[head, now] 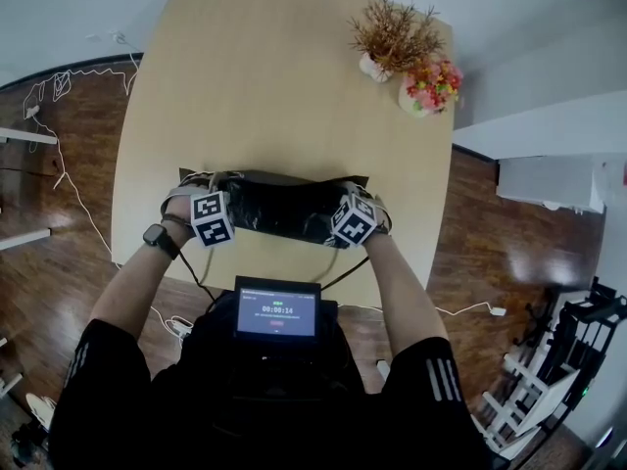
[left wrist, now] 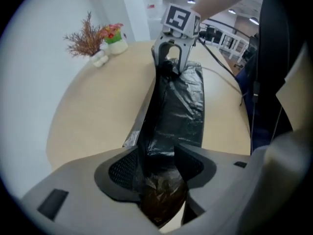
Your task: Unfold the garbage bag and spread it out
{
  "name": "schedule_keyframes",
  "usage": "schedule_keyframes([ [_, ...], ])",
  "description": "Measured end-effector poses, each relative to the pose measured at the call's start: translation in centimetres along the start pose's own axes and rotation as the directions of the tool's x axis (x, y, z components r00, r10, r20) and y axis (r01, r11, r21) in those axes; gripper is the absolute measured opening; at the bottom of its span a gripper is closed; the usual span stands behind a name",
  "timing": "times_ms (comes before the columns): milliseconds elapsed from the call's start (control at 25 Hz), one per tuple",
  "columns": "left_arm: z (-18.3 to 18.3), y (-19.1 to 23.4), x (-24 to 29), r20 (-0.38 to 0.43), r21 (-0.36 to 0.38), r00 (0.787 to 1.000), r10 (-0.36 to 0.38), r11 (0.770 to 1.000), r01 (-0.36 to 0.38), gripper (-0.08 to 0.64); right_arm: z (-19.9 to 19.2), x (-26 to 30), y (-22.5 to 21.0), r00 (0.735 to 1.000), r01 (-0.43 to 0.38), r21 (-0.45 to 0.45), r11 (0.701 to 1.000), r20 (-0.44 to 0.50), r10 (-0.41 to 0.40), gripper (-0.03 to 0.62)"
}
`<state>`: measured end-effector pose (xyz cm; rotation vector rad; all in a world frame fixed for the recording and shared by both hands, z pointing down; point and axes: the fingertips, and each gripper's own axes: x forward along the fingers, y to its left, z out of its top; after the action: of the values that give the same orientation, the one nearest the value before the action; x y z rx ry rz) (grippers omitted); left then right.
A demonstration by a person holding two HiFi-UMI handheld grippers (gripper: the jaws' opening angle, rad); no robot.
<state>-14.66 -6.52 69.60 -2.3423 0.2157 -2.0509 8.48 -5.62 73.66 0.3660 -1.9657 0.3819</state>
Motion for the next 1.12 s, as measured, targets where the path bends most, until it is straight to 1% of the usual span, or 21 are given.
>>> schedule_keyframes([
  [80, -0.9, 1.4, 0.1, -0.017, 0.013, 0.999, 0.045, 0.999, -0.045, 0.242, 0.1, -0.1, 0.0, 1.0, 0.005, -0.002, 1.0, 0.003, -0.005, 0.351],
  [160, -1.1, 2.9, 0.0, -0.013, 0.039, 0.995, 0.1, 0.994, -0.099, 0.242, 0.2, -0.1, 0.0, 1.0, 0.005, -0.002, 1.0, 0.004, -0.005, 0.351],
  [240, -1.2, 3.9, 0.2, -0.012, 0.07, 0.993, 0.121, 0.99, -0.12, 0.242, 0.3, -0.3, 0.0, 1.0, 0.003, -0.002, 1.0, 0.002, -0.003, 0.351],
  [280, -1.3, 4.1, 0.5, -0.016, 0.083, 0.993, 0.115, 0.99, -0.114, 0.242, 0.2, -0.3, 0.0, 1.0, 0.0, -0.001, 1.0, 0.001, 0.0, 0.351],
  [360, -1.6, 4.2, 1.4, -0.031, 0.096, 0.997, 0.076, 0.993, -0.073, 0.242, -0.2, 0.1, 0.2, 1.0, -0.007, 0.003, 1.0, -0.003, 0.007, 0.351],
  [440, -2.0, 3.7, 2.3, -0.047, 0.087, 0.999, 0.011, 0.996, -0.007, 0.269, -0.4, 0.2, 0.3, 1.0, -0.006, 0.003, 1.0, -0.005, 0.006, 0.351],
  [520, -2.4, 3.0, 3.2, -0.06, 0.073, 0.996, -0.059, 0.995, 0.063, 0.29, -0.1, 0.1, 0.2, 1.0, 0.0, 0.004, 1.0, 0.001, 0.0, 0.351],
  [600, -2.7, 2.3, 4.0, -0.071, 0.063, 0.991, -0.112, 0.991, 0.117, 0.308, -0.3, 0.2, 0.3, 1.0, -0.001, 0.009, 1.0, -0.003, 0.001, 0.351],
  [640, -2.8, 2.1, 4.4, -0.074, 0.059, 0.989, -0.128, 0.989, 0.132, 0.311, -0.3, 0.3, 0.2, 1.0, 0.0, 0.009, 1.0, -0.006, 0.0, 0.351],
  [720, -2.9, 2.1, 4.7, -0.074, 0.055, 0.989, -0.13, 0.989, 0.135, 0.313, -0.1, 0.0, 0.0, 1.0, 0.014, 0.007, 1.0, -0.005, -0.014, 0.351],
  [800, -2.7, 2.6, 4.4, -0.058, 0.056, 0.993, -0.104, 0.993, 0.107, 0.314, -0.1, 0.2, 0.0, 1.0, 0.012, 0.016, 1.0, 0.0, -0.012, 0.351],
  [880, -2.3, 3.2, 3.3, -0.022, 0.042, 0.997, -0.074, 0.996, 0.075, 0.314, 0.0, 0.2, 0.1, 1.0, 0.005, 0.021, 1.0, 0.003, -0.005, 0.351],
  [1040, -1.2, 3.6, -0.9, 0.081, -0.029, 0.996, -0.04, 0.999, 0.043, 0.313, 0.3, -0.4, 0.0, 1.0, 0.012, 0.012, 1.0, 0.008, -0.012, 0.351],
  [1120, -0.8, 3.8, -3.1, 0.123, -0.05, 0.992, -0.013, 0.999, 0.019, 0.302, 0.0, -0.1, 0.0, 1.0, 0.008, 0.019, 1.0, 0.008, -0.008, 0.351],
])
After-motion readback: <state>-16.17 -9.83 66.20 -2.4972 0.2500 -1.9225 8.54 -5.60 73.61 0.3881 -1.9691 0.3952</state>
